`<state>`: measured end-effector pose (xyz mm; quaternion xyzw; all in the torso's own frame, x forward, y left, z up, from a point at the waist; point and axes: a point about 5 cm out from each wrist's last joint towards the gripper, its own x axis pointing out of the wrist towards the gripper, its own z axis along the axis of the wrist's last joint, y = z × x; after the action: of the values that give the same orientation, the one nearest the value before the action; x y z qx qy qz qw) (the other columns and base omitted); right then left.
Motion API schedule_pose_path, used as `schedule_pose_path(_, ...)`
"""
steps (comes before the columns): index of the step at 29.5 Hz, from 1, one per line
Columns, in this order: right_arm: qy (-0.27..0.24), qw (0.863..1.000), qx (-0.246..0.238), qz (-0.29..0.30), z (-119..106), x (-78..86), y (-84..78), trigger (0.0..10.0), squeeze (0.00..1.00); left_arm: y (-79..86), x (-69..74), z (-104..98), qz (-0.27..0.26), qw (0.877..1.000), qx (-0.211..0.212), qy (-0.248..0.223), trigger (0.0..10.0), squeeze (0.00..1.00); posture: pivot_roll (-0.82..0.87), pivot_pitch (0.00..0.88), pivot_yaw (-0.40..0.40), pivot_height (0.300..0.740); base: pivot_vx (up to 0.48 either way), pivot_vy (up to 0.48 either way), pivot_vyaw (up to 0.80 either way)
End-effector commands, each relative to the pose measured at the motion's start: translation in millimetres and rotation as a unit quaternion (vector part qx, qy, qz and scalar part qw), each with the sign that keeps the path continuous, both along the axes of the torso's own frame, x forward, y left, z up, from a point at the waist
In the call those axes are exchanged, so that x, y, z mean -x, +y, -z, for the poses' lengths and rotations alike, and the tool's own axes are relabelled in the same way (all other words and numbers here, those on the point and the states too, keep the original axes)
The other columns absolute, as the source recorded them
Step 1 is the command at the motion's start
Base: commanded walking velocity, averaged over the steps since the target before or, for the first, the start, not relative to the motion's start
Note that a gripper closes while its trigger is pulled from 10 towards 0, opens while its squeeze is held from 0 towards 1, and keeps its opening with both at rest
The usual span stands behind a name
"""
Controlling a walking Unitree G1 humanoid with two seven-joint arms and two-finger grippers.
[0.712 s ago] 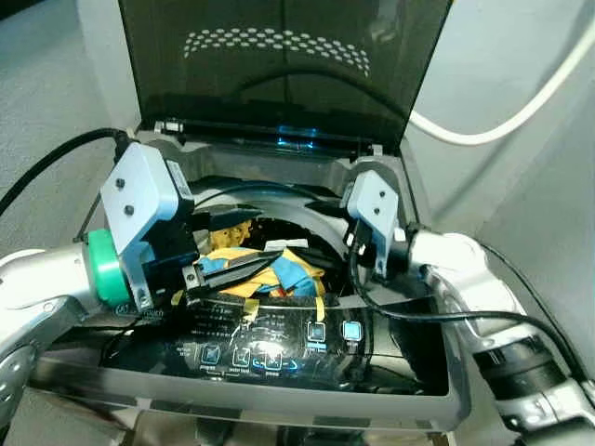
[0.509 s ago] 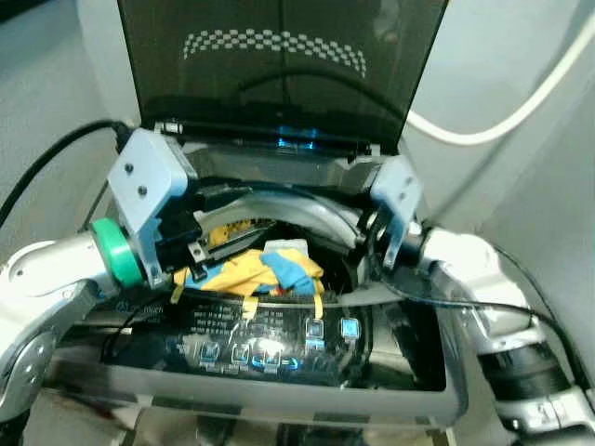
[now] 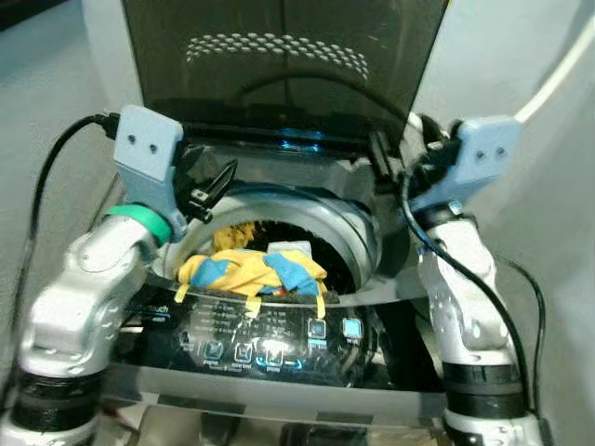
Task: Clothes washing
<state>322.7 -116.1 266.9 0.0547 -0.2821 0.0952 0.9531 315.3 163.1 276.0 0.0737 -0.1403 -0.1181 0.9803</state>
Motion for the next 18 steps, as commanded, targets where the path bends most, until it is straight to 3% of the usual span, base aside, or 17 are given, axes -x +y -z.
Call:
schedule_pose_path(1,0.003,1.0,0.009,-0.002,4.0,-1.1,1.7,10.0,0.0,-4.3,-4.0,3.8,-0.004,1.0,-0.005,-0.001,10.0,0.0,0.13,0.0,0.008,0.72,0.0,0.0,0.0)
schedule_pose_path(11,0.015,0.999,0.02,-0.036,12.1,-4.9,15.5,10.0,0.0,-10.8,-16.0,10.8,-0.032,0.999,0.016,-0.005,10.0,0.0,0.12,0.0,0.009,0.72,0.0,0.0,0.0)
schedule_pose_path(18,0.024,0.999,0.009,-0.037,16.8,-3.5,20.5,10.0,0.0,-14.8,-17.8,14.7,-0.039,0.999,0.016,-0.015,10.0,0.0,0.12,0.0,-0.003,0.72,-0.295,0.0,0.0)
